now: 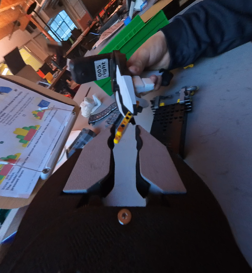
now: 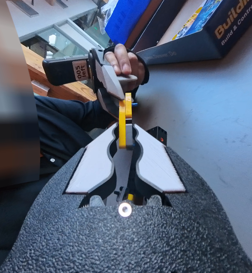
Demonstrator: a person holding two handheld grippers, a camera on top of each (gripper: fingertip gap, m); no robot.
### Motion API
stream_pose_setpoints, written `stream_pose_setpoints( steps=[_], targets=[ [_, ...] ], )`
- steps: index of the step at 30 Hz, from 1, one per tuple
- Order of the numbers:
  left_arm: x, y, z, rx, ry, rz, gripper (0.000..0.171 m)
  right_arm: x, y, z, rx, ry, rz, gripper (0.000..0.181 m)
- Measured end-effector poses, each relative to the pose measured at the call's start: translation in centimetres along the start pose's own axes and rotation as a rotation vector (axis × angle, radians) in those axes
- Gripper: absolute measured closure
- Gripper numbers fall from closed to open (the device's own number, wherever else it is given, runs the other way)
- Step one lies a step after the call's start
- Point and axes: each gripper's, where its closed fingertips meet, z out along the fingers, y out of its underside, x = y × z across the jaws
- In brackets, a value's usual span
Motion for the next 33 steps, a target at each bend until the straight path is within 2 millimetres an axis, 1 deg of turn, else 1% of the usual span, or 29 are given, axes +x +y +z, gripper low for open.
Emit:
stream_pose_setpoints(
  steps=[2,4,6,8,9,11,14,16,19,21,23,25,27,29,31,33],
  targets=[
    [0.4,0.3,0.2,-0.006,0.035,-0.028,0.145,-0.1,0.4,0.2,-0.025,-0.007,0.003,0.166],
    [0.5,0.7,0.4,-0.026,0.036,-0.036,0.146,-0.2,0.8,0.6,-0.047,-0.019,0.005,0.166],
    [1.2,0.1,0.6,0.008,0.080,-0.061,0.148,-0.4,1.2,0.9,-0.067,-0.027,0.000,0.166],
    [2.1,0.0,0.7,0.013,0.133,-0.085,0.156,-0.3,1.5,1.1,-0.086,-0.020,-0.012,0.166],
    [2.2,0.3,0.8,-0.001,0.142,-0.089,0.165,-0.2,1.5,1.1,-0.089,-0.012,-0.021,0.166],
    [2.3,0.5,1.0,-0.007,0.161,-0.115,0.165,-0.1,1.3,0.9,-0.077,-0.006,-0.031,0.165],
    [1.8,0.7,1.1,-0.011,0.165,-0.190,0.165,-0.4,0.9,0.7,-0.052,-0.019,-0.037,0.165],
    [1.6,0.3,1.0,0.013,0.165,-0.219,0.166,-0.8,0.8,0.7,-0.046,-0.041,-0.023,0.166],
    [1.7,-0.3,1.0,0.048,0.136,-0.170,0.165,-1.3,0.6,1.0,-0.034,-0.076,0.001,0.166],
    [2.1,-0.2,1.1,0.037,0.133,-0.129,0.161,-1.7,0.8,1.3,-0.046,-0.105,0.011,0.166],
    [2.5,0.1,1.4,0.013,0.156,-0.139,0.162,-1.5,1.0,1.5,-0.052,-0.098,0.008,0.166],
    [2.5,0.3,1.3,0.003,0.176,-0.163,0.163,-1.4,0.3,1.3,-0.018,-0.088,-0.011,0.166],
    [1.9,0.4,1.4,0.008,0.166,-0.226,0.164,-1.3,-0.1,1.2,0.002,-0.055,-0.065,0.164],
    [1.3,0.5,1.4,0.015,0.162,-0.288,0.166,-0.8,-0.5,1.1,0.011,0.016,-0.152,0.165],
    [0.9,0.8,1.5,0.018,0.165,-0.364,0.167,-0.1,-1.0,0.7,0.019,0.121,-0.263,0.162],
    [0.3,1.1,1.4,0.024,0.162,-0.432,0.167,1.0,-2.0,-0.3,0.049,0.271,-0.399,0.152]
  ],
)
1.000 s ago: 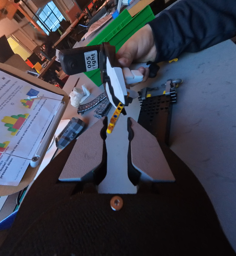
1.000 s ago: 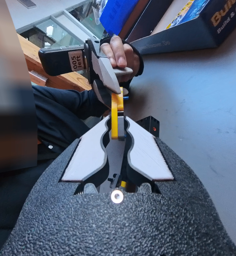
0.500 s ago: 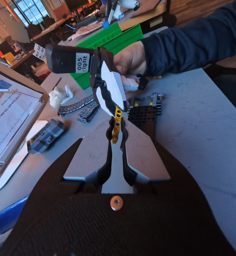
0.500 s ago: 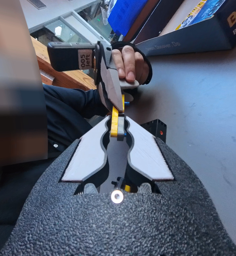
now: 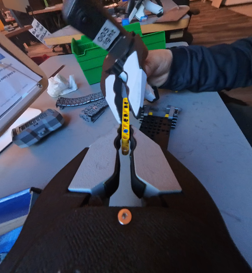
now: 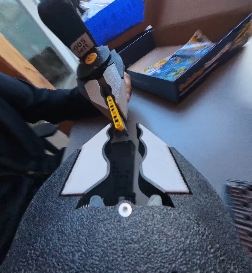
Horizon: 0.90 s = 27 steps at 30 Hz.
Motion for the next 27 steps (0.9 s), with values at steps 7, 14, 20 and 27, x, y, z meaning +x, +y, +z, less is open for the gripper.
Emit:
stream_pose_setpoints(
  steps=[7,14,20,27],
  targets=[
    [-1.2,0.0,-0.7,0.046,0.040,-0.203,0.167,-0.1,-1.9,-1.0,0.016,0.338,-0.609,0.154],
    [-0.5,-0.1,-0.6,0.045,0.084,-0.201,0.167,0.0,-0.5,-0.1,-0.042,0.289,-0.568,0.165],
    [0.4,-1.1,-0.6,0.103,0.144,-0.219,0.154,0.1,-0.7,-0.4,-0.034,0.294,-0.556,0.166],
    [-0.2,-0.8,-0.3,0.106,0.106,-0.233,0.162,-0.1,-0.7,-0.2,-0.035,0.293,-0.551,0.165]
  ],
)
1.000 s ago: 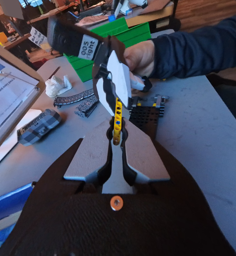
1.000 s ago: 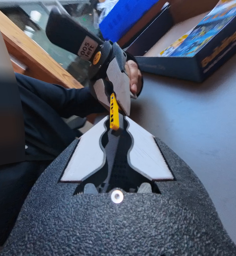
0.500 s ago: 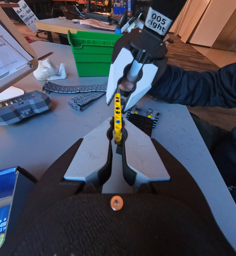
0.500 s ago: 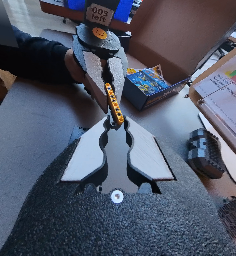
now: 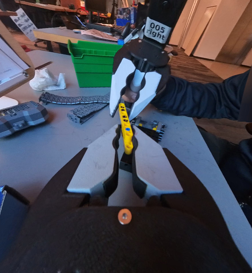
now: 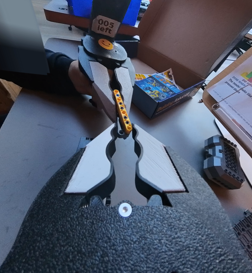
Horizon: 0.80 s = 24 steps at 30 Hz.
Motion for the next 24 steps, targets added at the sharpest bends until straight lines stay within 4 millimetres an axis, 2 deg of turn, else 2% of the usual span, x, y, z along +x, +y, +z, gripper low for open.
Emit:
stream_pose_setpoints(
  steps=[3,8,10,16,19,24],
  targets=[
    [-0.7,0.2,0.1,0.002,-0.020,-0.073,0.167,0.6,0.3,0.0,-0.004,0.016,0.030,0.162],
    [-1.7,-0.1,-0.3,0.086,0.053,-0.382,0.166,2.0,0.6,-0.8,0.009,0.038,0.108,0.157],
    [-1.9,-0.3,-0.5,0.119,0.077,-0.444,0.166,2.2,0.6,-0.9,0.014,0.042,0.116,0.157],
    [-2.0,0.0,-0.4,0.100,0.065,-0.444,0.166,1.3,0.3,-0.3,0.011,0.037,0.049,0.153],
    [-1.9,0.0,-0.3,0.102,0.083,-0.462,0.166,1.4,0.7,-0.2,-0.013,0.057,0.015,0.165],
    [-1.6,0.1,-0.3,0.102,0.114,-0.473,0.166,1.2,0.8,-0.2,-0.020,0.048,0.013,0.166]
  ],
)
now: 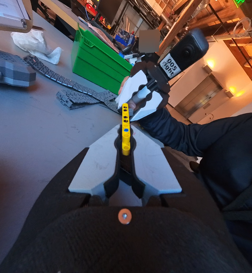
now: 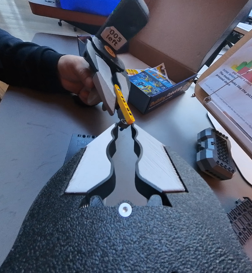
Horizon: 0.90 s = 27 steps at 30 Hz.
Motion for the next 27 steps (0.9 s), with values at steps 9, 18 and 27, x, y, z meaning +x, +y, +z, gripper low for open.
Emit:
stream_pose_setpoints(
  steps=[9,18,27],
  targets=[
    [0.5,-0.2,0.0,-0.047,-0.085,0.236,0.155,-0.2,0.0,0.0,0.000,-0.031,0.039,0.171],
    [0.3,0.2,0.0,-0.072,-0.119,0.273,0.166,-1.2,-0.8,-0.2,0.074,-0.177,0.216,0.153],
    [1.0,0.8,0.7,-0.119,-0.151,0.408,0.167,-2.0,-0.5,0.2,0.044,-0.195,0.185,0.167]
  ],
)
